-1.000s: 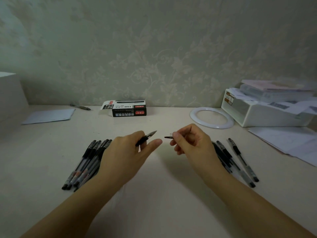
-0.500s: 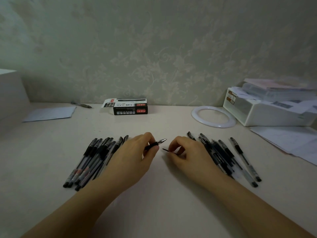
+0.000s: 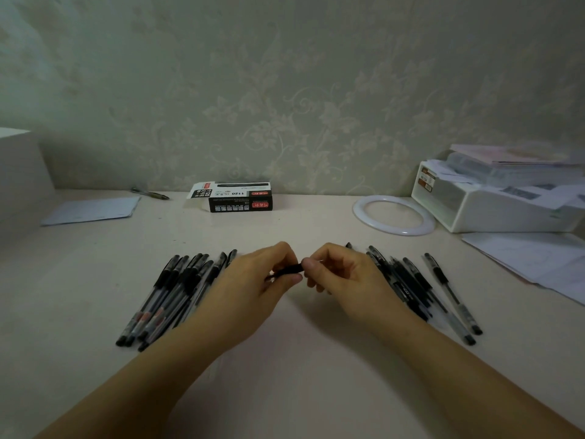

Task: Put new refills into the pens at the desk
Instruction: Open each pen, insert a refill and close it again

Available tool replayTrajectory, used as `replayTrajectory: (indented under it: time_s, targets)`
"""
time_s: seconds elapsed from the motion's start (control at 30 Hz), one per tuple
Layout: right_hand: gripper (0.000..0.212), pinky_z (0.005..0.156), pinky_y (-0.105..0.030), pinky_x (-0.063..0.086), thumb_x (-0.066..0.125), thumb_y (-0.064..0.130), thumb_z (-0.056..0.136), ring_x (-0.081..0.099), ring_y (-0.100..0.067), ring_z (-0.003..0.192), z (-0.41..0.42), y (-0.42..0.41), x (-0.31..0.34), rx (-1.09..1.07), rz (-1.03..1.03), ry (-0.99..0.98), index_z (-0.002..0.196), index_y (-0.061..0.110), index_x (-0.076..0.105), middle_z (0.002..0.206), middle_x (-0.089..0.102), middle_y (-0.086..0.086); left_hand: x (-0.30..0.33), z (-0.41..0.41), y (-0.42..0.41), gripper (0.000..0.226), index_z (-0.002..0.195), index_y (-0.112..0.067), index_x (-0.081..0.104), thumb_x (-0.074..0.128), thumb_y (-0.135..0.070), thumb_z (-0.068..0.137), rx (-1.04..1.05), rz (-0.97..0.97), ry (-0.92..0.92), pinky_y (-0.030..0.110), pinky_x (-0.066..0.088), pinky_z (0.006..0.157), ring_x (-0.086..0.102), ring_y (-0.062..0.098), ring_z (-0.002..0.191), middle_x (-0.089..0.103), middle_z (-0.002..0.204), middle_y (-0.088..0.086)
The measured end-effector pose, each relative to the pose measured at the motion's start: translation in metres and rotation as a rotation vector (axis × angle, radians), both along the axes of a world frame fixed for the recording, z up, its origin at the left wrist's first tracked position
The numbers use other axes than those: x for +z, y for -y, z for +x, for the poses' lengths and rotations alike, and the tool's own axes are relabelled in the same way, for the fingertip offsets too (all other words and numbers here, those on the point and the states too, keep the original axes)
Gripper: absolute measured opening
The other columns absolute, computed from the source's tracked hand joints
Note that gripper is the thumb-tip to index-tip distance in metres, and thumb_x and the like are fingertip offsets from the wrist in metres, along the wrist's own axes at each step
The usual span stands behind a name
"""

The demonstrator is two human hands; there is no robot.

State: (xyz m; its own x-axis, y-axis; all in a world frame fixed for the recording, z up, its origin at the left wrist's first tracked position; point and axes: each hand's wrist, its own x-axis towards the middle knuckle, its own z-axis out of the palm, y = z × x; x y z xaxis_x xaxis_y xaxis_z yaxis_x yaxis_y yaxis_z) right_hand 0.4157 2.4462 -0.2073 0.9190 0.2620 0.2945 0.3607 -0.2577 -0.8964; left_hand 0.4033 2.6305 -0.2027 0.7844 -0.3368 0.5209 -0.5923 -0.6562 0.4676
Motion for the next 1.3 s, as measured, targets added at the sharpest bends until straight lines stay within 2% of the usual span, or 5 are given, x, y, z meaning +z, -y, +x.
replayTrajectory:
  time_s: [0.4,0.67,0.87,1.03,1.3]
  targets:
    - [0.007,0.076,-0.023,0.052,0.067,0.021,0.092,0.062,-0.008,0.076,0.0017,0.0075,0.0034,0.113,0.018,0.007,0.089,0.016,0.07,0.082,0.072,-0.001,-0.0015,-0.0006,-0.0027,0.022,0.087,-0.038,0.057,0.038,-0.046,0.095,-0.013,0.037,-0.114,0.03,0.045,0.054,0.053,0.01,0.06,0.056,0.066,-0.014]
    - [0.027,0.069,-0.016,0.051,0.065,0.053,0.082,0.065,0.0,0.072,0.0008,0.004,0.0001,-0.001,-0.036,-0.04,0.09,0.028,0.07,0.082,0.072,0.01,-0.0015,-0.0011,-0.0015,0.02,0.09,-0.033,0.059,0.042,-0.041,0.096,0.045,0.099,-0.063,0.015,0.03,0.049,0.053,0.001,0.062,0.055,0.068,-0.027]
    - [0.004,0.071,-0.017,0.052,0.067,0.025,0.091,0.063,-0.001,0.073,0.0015,0.0053,0.0018,0.056,-0.032,-0.018,0.092,0.025,0.071,0.082,0.073,0.01,-0.0017,-0.0008,-0.0019,0.022,0.088,-0.035,0.059,0.041,-0.046,0.093,0.04,0.09,-0.061,0.013,0.035,0.052,0.053,0.0,0.063,0.055,0.064,-0.023]
    - [0.024,0.069,-0.013,0.05,0.065,0.051,0.084,0.065,0.002,0.075,0.0002,0.0047,0.0023,-0.003,-0.037,-0.042,0.095,0.03,0.07,0.087,0.072,0.017,-0.0012,-0.0025,-0.001,0.014,0.086,-0.038,0.054,0.044,-0.04,0.095,0.043,0.111,-0.056,0.011,0.037,0.055,0.054,-0.007,0.065,0.055,0.071,-0.034]
    - [0.008,0.077,-0.024,0.056,0.07,0.025,0.09,0.066,-0.007,0.08,0.0042,0.0067,0.0003,0.024,-0.001,-0.056,0.095,0.031,0.071,0.091,0.071,0.01,-0.0024,-0.0014,-0.0016,0.017,0.089,-0.035,0.059,0.045,-0.042,0.096,0.071,0.127,-0.066,0.014,0.031,0.049,0.053,-0.005,0.064,0.055,0.063,-0.026]
